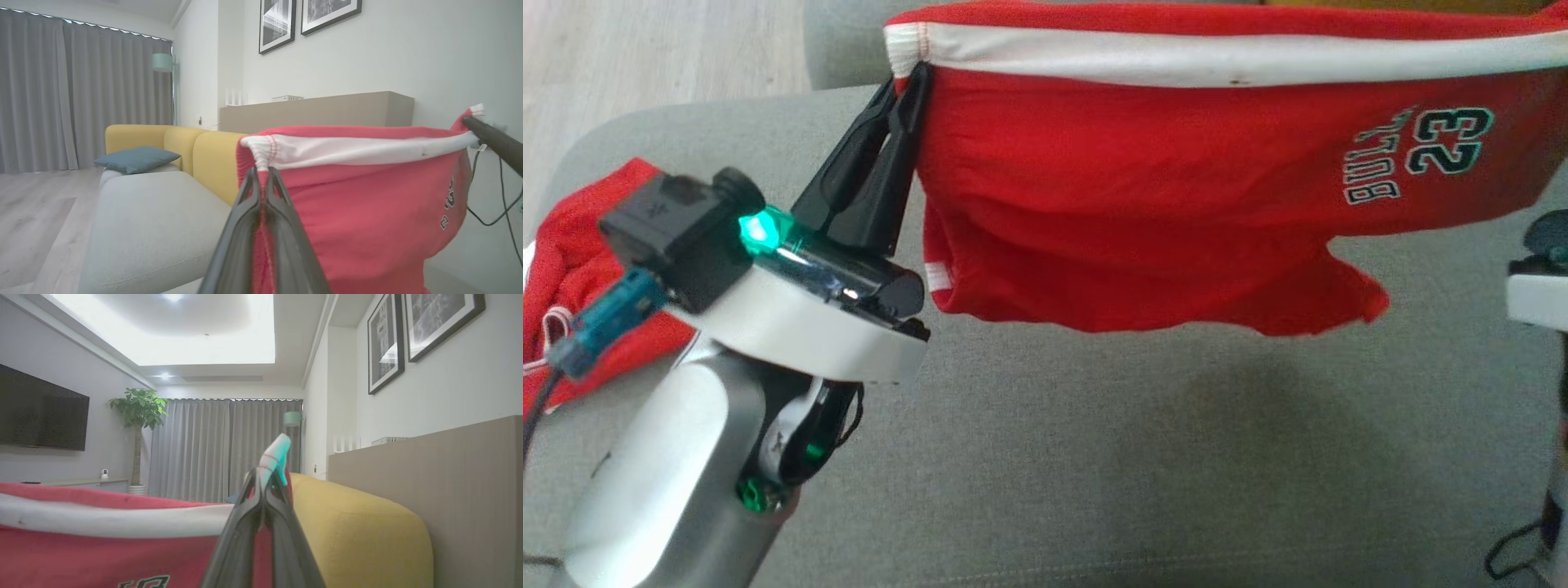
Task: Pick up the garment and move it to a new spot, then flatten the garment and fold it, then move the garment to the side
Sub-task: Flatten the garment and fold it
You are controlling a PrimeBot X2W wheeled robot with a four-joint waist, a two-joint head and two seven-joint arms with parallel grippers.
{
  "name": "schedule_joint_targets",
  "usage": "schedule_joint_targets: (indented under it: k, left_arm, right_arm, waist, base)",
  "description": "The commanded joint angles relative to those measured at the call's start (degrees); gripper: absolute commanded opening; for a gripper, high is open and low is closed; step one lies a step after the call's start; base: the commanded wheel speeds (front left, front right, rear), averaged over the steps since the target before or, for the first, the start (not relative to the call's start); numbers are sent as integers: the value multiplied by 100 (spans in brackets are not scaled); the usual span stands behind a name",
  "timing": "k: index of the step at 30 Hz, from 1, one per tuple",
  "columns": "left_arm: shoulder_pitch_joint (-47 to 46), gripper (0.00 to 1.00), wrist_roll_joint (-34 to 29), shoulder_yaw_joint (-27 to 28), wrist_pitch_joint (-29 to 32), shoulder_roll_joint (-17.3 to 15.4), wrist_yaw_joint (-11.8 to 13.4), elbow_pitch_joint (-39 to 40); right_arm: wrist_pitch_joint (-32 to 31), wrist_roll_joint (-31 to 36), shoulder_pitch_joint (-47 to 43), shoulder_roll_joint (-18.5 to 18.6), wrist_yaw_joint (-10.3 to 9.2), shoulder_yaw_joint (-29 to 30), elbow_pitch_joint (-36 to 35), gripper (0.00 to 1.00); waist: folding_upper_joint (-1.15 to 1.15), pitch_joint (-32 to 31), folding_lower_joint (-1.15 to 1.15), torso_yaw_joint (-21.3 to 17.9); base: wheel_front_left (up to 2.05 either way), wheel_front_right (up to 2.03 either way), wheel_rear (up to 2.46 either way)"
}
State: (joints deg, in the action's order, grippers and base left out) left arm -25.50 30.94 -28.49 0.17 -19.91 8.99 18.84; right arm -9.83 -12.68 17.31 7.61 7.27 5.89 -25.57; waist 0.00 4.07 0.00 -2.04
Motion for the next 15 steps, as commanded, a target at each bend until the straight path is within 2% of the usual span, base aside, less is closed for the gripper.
schedule_joint_targets:
  k: [1, 5, 8, 12, 15]
  left_arm:
    - [-366, 0, 75, 346, 64, -198, -28, 187]
    - [-634, 0, 314, 356, 266, -150, -147, 87]
    - [-1009, 0, 394, 339, 291, -53, -286, -336]
    - [-1825, 0, 500, 365, 119, 254, -542, -1377]
    - [-2595, 0, 404, 447, -268, 467, -715, -2445]
  right_arm:
    - [-59, -57, 262, 49, 22, -51, -165, 0]
    - [-119, -275, 467, 76, 22, -28, 111, 0]
    - [-101, -461, 854, 178, 22, -146, 553, 0]
    - [95, -634, 1819, 396, 22, -390, 1516, 0]
    - [425, -725, 2737, 447, 22, -656, 2430, 0]
  waist:
    - [0, -18, 0, -9]
    - [0, -6, 0, -27]
    - [0, 86, 0, -47]
    - [0, 265, 0, -65]
    - [0, 387, 0, -111]
  base:
    - [0, 0, 0]
    - [0, 0, 0]
    - [0, 0, 0]
    - [0, 0, 0]
    - [0, 0, 0]
